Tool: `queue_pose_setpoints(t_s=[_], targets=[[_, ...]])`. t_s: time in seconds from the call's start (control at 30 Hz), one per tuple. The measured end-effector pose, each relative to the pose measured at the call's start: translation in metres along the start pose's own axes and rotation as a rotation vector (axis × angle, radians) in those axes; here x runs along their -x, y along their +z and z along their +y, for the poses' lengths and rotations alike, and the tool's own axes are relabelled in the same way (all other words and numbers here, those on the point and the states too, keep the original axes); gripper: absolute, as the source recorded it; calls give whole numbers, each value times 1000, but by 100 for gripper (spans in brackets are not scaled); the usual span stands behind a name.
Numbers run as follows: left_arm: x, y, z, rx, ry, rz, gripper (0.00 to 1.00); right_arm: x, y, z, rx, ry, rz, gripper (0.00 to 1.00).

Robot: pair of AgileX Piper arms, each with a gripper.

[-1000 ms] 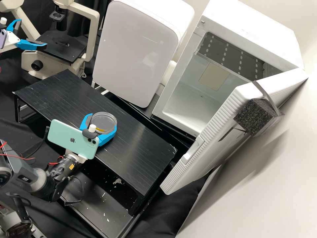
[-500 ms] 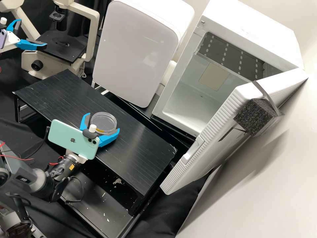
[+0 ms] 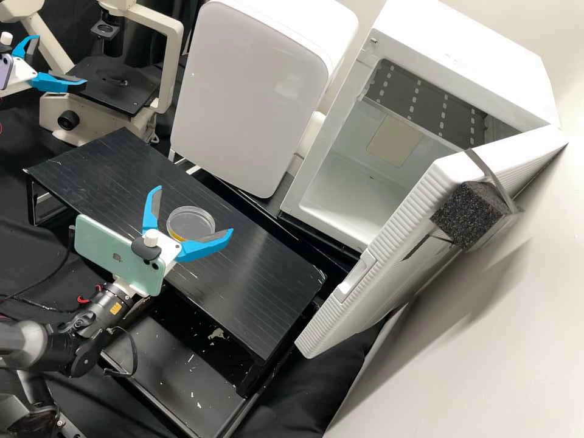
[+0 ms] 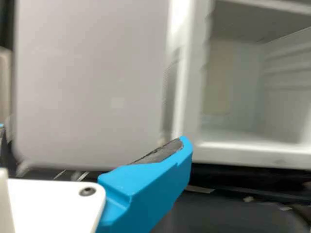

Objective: Take the petri dish out of the incubator

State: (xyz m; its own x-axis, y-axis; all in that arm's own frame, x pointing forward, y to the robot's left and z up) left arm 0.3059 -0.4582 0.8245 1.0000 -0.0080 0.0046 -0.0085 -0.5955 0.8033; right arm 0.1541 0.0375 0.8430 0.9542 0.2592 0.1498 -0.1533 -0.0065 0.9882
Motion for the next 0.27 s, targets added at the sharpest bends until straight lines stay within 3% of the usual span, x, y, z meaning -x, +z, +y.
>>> queue_pose_setpoints(t_s=[0.1, 0.27], targets=[[0, 0, 0, 0, 0, 0, 100, 0, 0, 1, -13, 18, -8, 100], [0, 0, 0, 0, 0, 0, 100, -1, 4, -1, -70, 4, -26, 100]])
